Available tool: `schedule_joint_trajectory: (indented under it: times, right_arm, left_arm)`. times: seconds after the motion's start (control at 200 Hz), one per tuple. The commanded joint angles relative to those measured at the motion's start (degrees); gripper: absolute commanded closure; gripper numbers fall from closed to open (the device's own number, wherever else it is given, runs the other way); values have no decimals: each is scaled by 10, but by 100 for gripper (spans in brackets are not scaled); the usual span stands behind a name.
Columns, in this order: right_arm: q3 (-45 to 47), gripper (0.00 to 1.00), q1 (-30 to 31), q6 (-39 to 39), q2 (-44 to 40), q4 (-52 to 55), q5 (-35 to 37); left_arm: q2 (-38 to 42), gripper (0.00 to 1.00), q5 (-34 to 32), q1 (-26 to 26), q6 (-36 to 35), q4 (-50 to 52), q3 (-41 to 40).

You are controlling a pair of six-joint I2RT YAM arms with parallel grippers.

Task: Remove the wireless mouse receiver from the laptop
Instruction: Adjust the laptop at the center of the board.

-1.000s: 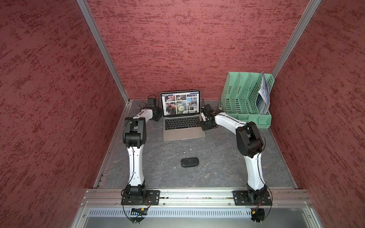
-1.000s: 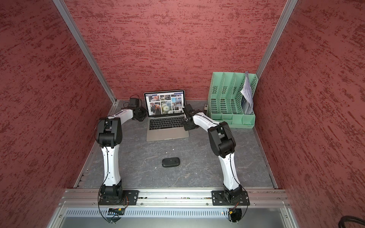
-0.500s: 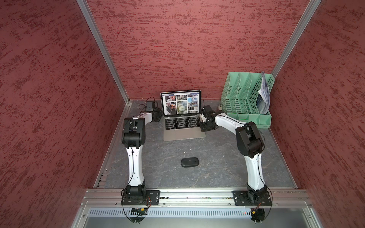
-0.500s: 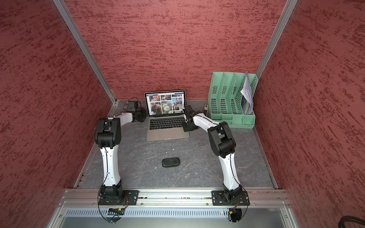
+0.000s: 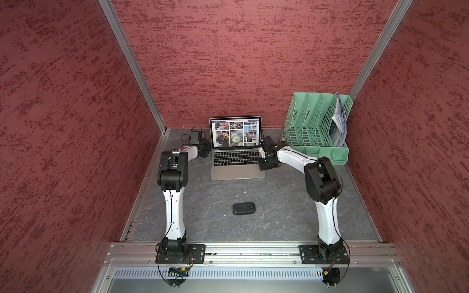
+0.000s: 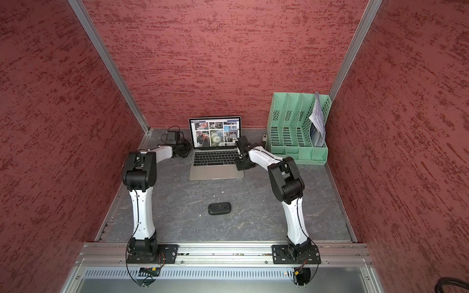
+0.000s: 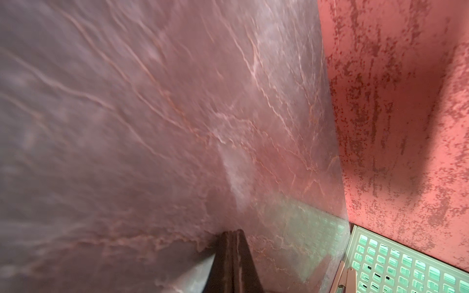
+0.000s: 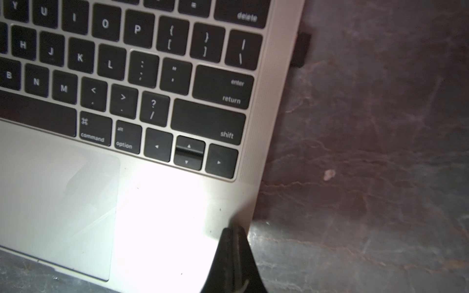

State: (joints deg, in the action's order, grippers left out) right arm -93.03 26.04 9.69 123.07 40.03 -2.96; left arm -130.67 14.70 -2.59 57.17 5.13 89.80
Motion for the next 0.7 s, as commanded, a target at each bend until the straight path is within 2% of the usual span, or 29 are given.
schedule_joint_trajectory:
  times: [0.0,0.185,0.471,0.696]
  right_arm:
    - [14,100,1,7,-23,5,21]
    - [32,100,1,6,-31,4,30]
    - [47,100,1,15,-38,-1,40]
    - [30,100,-1,25,-60,16,60]
  left_arm:
    - [-20,100,24,-29,-8,40,7]
    - [-4,100,15,-40,-15,43,-10]
    - [44,100,-2,-52,-16,33,-79]
    - [94,100,-21,-55,-30,78,-105]
